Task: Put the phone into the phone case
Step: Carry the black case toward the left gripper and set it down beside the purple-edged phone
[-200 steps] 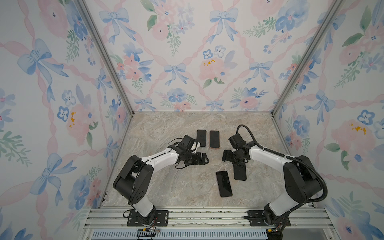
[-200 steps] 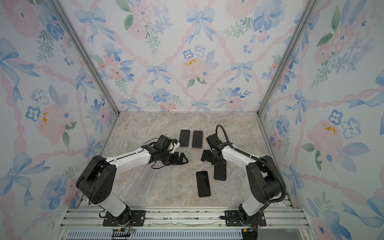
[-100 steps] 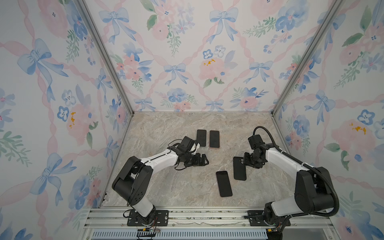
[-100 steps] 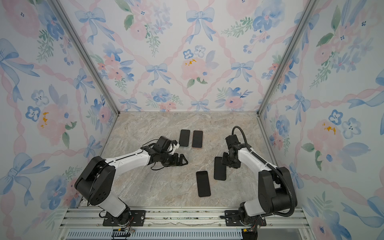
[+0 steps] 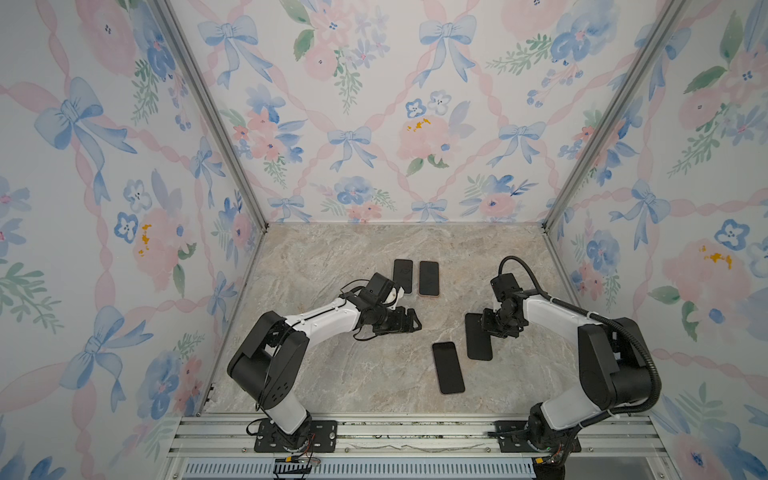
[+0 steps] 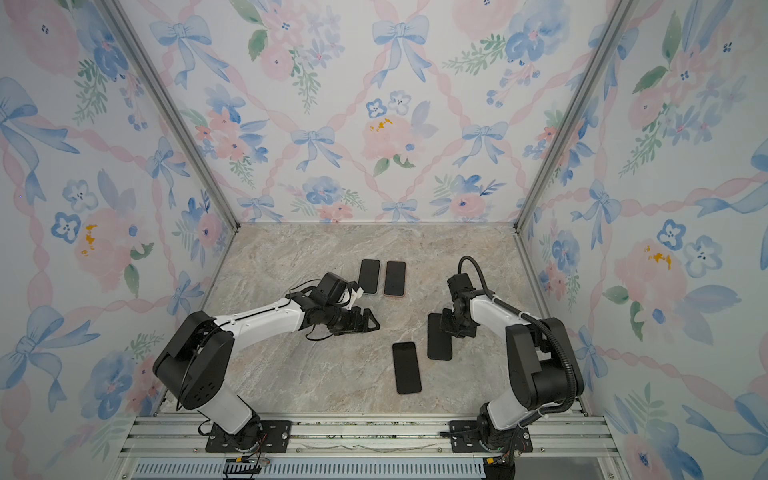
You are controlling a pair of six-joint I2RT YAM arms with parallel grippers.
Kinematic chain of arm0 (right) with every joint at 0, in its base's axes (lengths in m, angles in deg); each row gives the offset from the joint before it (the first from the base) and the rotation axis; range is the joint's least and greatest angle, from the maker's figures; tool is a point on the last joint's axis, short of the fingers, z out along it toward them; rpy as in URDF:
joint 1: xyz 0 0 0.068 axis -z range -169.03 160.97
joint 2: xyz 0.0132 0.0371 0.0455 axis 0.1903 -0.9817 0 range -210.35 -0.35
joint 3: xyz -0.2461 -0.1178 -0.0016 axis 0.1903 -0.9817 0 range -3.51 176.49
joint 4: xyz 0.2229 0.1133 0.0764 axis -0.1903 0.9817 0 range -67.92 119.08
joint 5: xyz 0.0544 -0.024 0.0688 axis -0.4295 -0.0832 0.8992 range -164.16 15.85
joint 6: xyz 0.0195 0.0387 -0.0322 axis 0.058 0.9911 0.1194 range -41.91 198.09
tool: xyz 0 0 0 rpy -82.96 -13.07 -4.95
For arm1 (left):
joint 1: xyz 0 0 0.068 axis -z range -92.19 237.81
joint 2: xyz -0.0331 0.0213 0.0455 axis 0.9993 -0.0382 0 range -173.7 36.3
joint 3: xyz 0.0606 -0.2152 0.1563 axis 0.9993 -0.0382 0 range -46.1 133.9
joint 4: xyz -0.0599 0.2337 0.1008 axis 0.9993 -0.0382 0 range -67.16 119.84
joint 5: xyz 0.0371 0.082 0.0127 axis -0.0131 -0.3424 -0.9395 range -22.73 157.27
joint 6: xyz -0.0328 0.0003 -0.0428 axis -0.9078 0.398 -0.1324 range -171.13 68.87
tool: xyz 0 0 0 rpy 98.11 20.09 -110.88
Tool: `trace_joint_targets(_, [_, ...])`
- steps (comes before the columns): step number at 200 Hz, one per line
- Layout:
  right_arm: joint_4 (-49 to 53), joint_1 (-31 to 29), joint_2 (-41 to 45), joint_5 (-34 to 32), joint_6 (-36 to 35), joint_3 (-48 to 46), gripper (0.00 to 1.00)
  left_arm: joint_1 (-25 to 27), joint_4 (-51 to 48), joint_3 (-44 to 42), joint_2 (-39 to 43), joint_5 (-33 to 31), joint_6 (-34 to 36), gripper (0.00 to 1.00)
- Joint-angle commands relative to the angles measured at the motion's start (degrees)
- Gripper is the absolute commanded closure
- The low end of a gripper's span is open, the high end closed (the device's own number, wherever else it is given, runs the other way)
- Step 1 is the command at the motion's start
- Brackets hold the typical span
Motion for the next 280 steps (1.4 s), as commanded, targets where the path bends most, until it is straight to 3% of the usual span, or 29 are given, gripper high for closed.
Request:
trace_joint_targets(1, [0.2,0.0,0.6,0.0,0.1,-0.5,0.93,1.2,5.2,-0.2,-1.4,5.2,-4.4,0.11])
trace_joint_targets(32, [1.7,-1.5,1.6,-1.6,0.4,0.4,0.97,1.7,12.9,-3.2,-2.0,8.8,-8.8,0.10])
trace_joint_targets(75, [8.4,-3.5,2.7,-6.1,-1.6,5.1,1.00,-0.3,12.9,-5.4,0.0,9.0,-8.4,0.09])
trace_joint_targets(121, [12.7,-8.4,5.2,-5.4,-0.7,11.7,1.00,-4.6,12.9,-10.1,5.0,8.9,-8.3,0.09])
trace_joint_targets(155, [10.9,-15.6,0.3,-3.0,2.6,15.9,1.00,-6.4,12.9,-13.9,8.3,8.6,-8.3,0.09])
trace_joint_targets(202, [8.5,-25.9,-14.5,0.4,4.7,26.1,0.99,-8.9,12.9,-18.6,11.9,7.9,-8.4,0.08])
trace_joint_targets(280, [5.8,-28.9,-22.1,2.4,7.5,30.2,0.96,-9.2,12.7,-20.1,12.7,6.7,-8.3,0.08])
